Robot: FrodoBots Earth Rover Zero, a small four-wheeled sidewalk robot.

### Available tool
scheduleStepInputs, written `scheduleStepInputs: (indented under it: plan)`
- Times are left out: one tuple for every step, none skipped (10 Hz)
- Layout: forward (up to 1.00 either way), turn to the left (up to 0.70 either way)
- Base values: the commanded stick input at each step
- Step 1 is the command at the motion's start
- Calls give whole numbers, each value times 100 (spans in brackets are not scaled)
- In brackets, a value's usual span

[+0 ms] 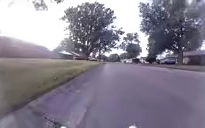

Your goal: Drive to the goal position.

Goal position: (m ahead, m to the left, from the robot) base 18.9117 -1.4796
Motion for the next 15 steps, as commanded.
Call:
scheduleStepInputs:
  plan:
    - [100,0]
    - [100,0]
    - [100,0]
    - [100,0]
    - [100,0]
    - [100,0]
    - [100,0]
    - [100,0]
    - [100,0]
    - [100,0]
    - [100,0]
    - [100,0]
    - [100,0]
    - [100,0]
    - [100,0]
